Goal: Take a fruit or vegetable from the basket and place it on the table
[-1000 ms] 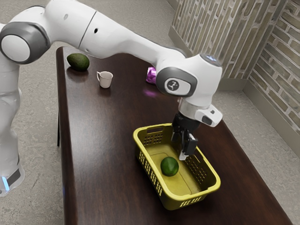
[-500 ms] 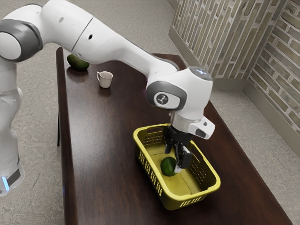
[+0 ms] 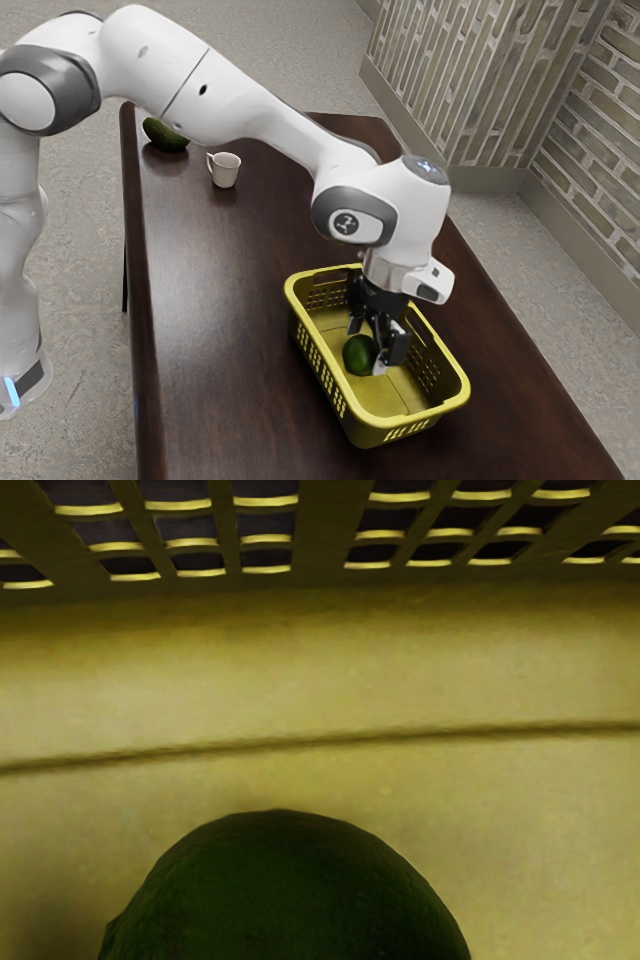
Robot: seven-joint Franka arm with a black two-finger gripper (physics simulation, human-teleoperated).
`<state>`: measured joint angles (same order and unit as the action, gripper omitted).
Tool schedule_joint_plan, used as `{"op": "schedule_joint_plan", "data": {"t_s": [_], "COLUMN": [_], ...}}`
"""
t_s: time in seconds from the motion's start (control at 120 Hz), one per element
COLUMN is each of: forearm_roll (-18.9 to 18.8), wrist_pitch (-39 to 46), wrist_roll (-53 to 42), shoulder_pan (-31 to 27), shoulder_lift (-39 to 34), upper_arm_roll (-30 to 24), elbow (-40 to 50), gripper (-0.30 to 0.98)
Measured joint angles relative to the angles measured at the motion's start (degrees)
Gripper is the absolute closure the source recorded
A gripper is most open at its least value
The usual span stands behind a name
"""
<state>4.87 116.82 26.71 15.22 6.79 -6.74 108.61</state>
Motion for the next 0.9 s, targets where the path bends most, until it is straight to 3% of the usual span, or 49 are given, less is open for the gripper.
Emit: {"op": "schedule_joint_plan", "data": {"t_s": [0.442,0.667,0.85,0.9], "forearm_roll": [0.1,0.0,-0.8,-1.7], "wrist_pitch": [1.0,1.1,0.8,0.2], "wrist_roll": [1.5,2.2,3.3,3.8], "shoulder_pan": [-0.1,-0.1,0.1,0.2], "shoulder_lift": [1.0,1.1,0.4,-0.7], "upper_arm_roll": [0.0,0.0,-0.1,-0.7], "elbow": [0.6,0.6,0.3,0.1], "gripper": [0.01,0.27,0.33,0.45]}}
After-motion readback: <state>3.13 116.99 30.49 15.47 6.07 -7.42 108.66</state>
